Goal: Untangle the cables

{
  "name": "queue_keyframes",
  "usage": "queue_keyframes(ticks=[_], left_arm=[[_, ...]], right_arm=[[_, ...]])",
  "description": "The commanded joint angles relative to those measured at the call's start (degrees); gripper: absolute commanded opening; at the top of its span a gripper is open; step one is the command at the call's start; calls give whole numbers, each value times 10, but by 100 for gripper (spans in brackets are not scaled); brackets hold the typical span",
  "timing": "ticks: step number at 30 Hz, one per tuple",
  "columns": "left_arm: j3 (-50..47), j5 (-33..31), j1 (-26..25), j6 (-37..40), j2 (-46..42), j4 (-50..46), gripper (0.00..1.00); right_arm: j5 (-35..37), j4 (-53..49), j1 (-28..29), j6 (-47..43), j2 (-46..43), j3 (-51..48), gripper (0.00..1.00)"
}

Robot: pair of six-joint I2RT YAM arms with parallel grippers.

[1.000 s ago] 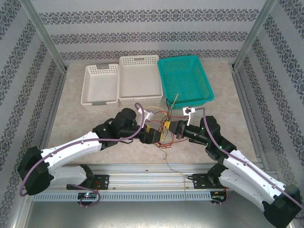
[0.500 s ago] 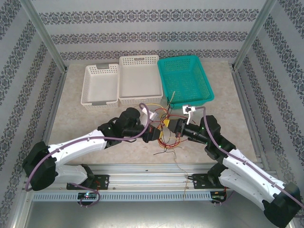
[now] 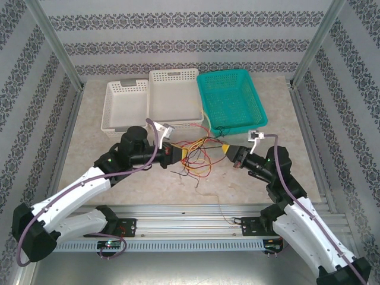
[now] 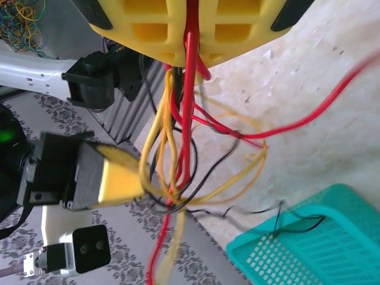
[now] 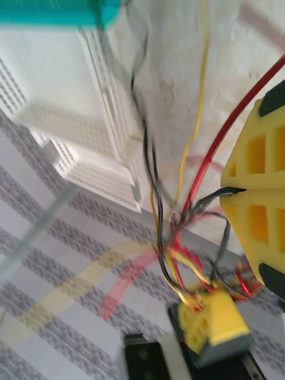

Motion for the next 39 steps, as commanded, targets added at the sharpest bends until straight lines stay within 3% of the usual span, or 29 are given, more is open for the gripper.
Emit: queue_keyframes(ticks=[1, 4, 9, 13, 17, 22, 25, 27, 31, 32, 35, 39], left_arm=[[35, 0, 24, 31, -29, -131, 0], [41, -8, 24, 45, -40, -174, 0], [66, -66, 39, 77, -81, -268, 0], [83, -80, 96, 97, -119, -334, 0], [95, -83, 142, 110, -132, -376, 0], [110, -139, 153, 123, -132, -422, 0], [121, -162, 156, 126, -130, -439, 0], [119, -144, 158, 121, -131, -428, 0], [90, -42, 158, 63, -122, -351, 0], [77, -14, 159, 42, -120, -319, 0], [35, 49, 153, -24, -117, -217, 0], [8, 48, 101, -62, -101, -132, 0]], right_arm=[[69, -40, -53, 13, -7, -19, 0], [56, -38, -56, 7, 6, -8, 0], [109, -104, -76, -21, -11, 21, 0], [166, -185, -112, -27, -29, 35, 0], [171, -218, -154, -20, -38, 36, 0], [236, -296, -184, -40, -64, 69, 0], [237, -316, -203, -51, -76, 87, 0], [210, -317, -208, -55, -72, 99, 0], [-51, -143, -197, -24, -38, 68, 0], [-85, -106, -180, -7, -24, 62, 1], [-76, -82, -77, -38, 7, 74, 37], [11, -40, 100, -75, 40, 84, 61]])
